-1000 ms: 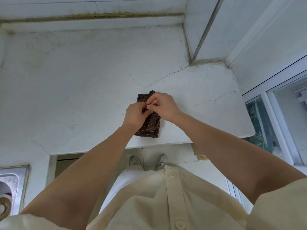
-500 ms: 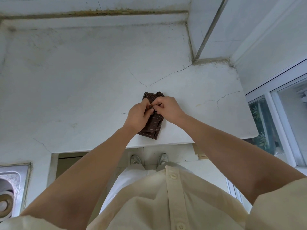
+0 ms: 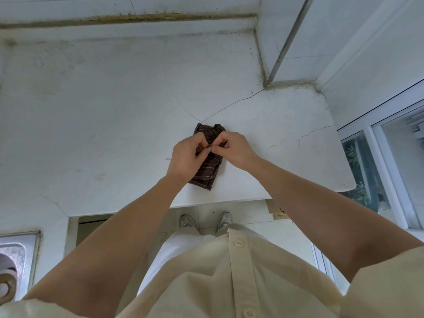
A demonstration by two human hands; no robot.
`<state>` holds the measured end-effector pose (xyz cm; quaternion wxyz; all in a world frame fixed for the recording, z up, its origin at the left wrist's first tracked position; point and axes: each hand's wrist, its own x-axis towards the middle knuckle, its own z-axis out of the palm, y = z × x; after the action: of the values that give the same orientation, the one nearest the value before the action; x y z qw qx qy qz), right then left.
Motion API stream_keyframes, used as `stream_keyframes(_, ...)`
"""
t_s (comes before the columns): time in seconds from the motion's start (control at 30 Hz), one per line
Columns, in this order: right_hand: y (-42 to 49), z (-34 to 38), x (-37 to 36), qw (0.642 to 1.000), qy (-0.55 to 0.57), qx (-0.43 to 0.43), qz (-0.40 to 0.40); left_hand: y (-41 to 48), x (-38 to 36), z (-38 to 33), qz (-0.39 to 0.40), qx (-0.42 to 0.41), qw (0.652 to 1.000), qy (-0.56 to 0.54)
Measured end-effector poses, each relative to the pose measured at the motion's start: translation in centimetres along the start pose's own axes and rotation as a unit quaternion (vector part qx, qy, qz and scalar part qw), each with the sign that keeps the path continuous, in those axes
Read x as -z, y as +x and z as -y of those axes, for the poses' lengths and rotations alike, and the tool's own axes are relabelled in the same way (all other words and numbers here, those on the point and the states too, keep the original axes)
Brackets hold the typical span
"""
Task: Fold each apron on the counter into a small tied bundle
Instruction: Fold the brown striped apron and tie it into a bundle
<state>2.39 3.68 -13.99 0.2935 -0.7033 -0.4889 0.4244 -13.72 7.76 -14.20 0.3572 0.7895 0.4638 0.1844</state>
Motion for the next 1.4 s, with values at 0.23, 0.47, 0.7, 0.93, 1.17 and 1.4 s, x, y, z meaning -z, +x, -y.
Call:
stream_keyframes(0.23, 0.1, 0.2, -0.3, 1.000, 0.009, -0.006, 0.005, 1.4, 0.0, 0.5, 0.017, 0.161, 0.978, -0.135)
stream_keyframes(0.47, 0.4, 0.1, -1.2, 0.999, -0.045, 0.000, -0.016, 1.5, 0.4, 0.4, -0.006, 0.219, 0.948, -0.230)
stream_keyframes(0.7, 0.6, 0.9, -2.0, 0.992, -0.113, -0.024, -0.043, 1.2, 0.6, 0.6, 0.009, 0.219, 0.945, -0.243)
stream_keyframes(0.93, 1.0, 0.6, -2.2, 0.993, -0.097, -0.036, -0.050, 1.1, 0.8, 1.0, 0.035, 0.220, 0.936, -0.274)
stream_keyframes(1.17, 1.0, 0.5, -1.8, 0.998, -0.010, -0.063, -0.010, 1.6, 0.2, 0.6, 0.016, 0.255, 0.938, -0.233)
stream_keyframes(1.4, 2.0, 0.6, -2.4, 0.994, -0.043, -0.093, -0.041, 1.6, -0.1, 0.2, 0.049, 0.197, 0.974, -0.104)
